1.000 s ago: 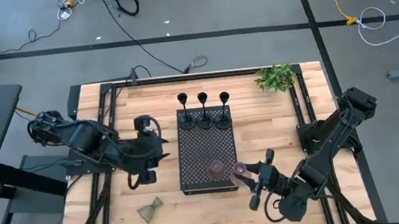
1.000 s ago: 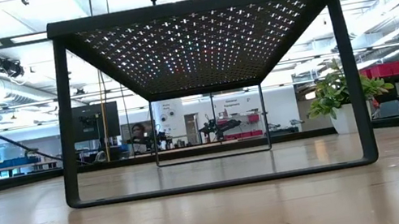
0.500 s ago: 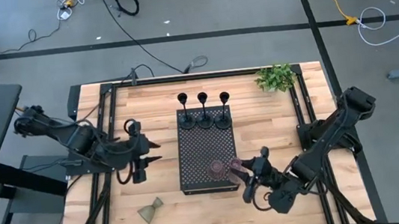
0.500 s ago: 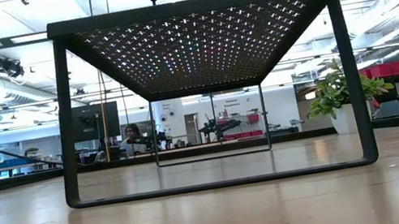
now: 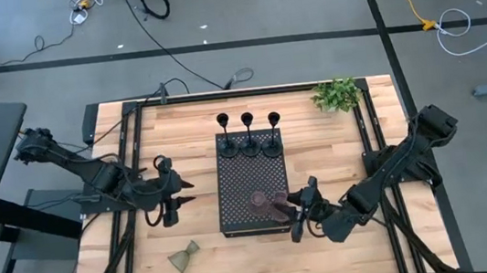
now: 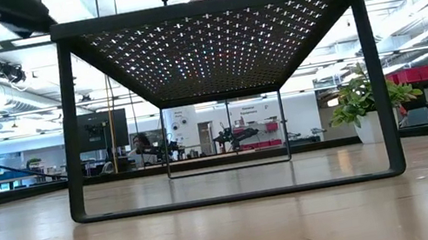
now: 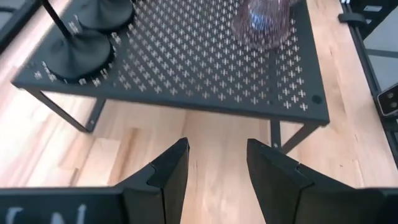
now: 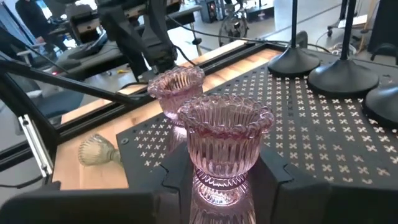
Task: Pick & Place candle stick holders
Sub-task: Put the pink candle holder on the shelf aligned with the other pink candle holder
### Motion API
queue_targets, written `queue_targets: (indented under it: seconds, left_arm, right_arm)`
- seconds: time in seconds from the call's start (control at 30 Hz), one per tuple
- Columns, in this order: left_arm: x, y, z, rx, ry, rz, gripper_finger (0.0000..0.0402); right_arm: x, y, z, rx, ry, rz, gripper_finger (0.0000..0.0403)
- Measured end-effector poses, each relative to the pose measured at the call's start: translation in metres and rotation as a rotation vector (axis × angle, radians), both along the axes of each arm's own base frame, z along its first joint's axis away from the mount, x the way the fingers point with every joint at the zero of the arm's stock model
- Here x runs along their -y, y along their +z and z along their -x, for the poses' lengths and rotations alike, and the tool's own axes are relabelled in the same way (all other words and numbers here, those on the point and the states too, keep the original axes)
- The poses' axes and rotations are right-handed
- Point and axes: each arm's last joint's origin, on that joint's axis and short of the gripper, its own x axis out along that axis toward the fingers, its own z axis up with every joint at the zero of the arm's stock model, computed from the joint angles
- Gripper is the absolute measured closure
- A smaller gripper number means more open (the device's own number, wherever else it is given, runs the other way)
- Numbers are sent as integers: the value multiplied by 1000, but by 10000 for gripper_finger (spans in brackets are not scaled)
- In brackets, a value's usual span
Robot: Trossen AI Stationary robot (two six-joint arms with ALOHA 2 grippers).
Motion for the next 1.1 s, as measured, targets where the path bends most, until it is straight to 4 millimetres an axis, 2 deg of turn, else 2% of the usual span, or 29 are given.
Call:
queue_targets:
  seconds: [0.67,1.1]
  left_arm:
    - [11,-1,3,27,-30,65,237]
    - [12,-1,3,31,-14,79,237]
  right_arm:
    - [4,-3,-2,-40,16,37,305]
    - [6,-3,-2,-41,8,24,305]
